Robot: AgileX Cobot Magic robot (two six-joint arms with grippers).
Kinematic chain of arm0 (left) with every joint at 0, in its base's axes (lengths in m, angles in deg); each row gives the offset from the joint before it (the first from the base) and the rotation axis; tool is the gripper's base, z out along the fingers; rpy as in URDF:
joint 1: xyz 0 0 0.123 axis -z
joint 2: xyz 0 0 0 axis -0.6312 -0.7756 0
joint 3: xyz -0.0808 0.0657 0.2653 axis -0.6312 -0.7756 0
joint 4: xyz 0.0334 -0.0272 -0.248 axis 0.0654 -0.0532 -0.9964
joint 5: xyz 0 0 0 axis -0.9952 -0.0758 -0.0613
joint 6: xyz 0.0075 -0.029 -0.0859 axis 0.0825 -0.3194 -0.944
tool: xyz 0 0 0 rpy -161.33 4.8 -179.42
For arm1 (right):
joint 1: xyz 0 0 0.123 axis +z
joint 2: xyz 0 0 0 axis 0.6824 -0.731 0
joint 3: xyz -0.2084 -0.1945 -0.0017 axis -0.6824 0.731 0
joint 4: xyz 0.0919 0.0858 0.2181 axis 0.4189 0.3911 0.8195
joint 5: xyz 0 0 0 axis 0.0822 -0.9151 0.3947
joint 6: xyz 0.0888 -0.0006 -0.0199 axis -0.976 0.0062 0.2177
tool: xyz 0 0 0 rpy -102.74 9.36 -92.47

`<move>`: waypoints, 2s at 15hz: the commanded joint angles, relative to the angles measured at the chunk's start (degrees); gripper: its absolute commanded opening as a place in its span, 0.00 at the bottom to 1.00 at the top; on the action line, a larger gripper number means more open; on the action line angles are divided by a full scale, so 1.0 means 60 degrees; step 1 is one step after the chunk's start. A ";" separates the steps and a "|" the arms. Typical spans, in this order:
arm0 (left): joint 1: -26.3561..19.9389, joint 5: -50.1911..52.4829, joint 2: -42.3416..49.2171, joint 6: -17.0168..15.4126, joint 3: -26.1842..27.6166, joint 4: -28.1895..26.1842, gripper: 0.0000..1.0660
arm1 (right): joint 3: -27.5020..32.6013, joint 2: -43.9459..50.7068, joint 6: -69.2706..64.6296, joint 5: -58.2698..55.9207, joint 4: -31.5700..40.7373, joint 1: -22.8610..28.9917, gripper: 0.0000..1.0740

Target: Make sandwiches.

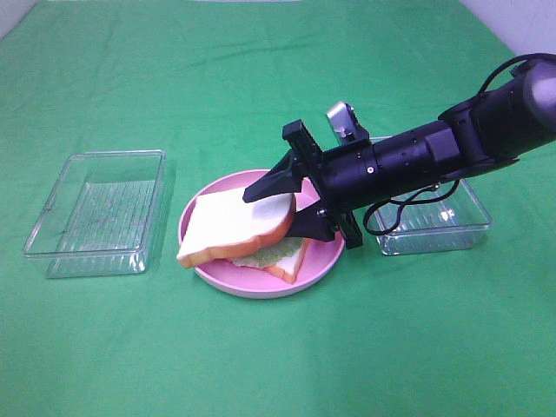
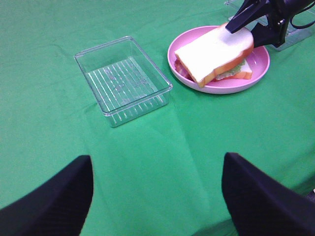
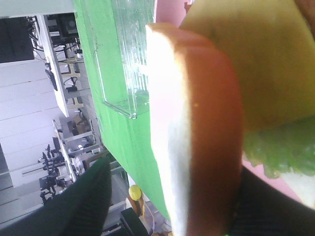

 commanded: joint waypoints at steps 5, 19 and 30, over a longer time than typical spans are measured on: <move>0.0010 0.0067 0.0210 -0.0038 -0.0019 -0.0038 0.66 | -0.0477 0.0019 -0.0162 0.0067 -0.1833 0.0010 0.70; 0.0010 0.0067 0.0210 -0.0038 -0.0019 -0.0038 0.66 | -0.0563 0.3514 -0.4517 0.1241 -1.0170 -0.0010 0.70; 0.0010 0.0067 0.0210 0.0000 -0.0019 -0.0048 0.66 | 0.3667 1.1927 -0.7095 -0.2063 -1.4095 -0.0010 0.70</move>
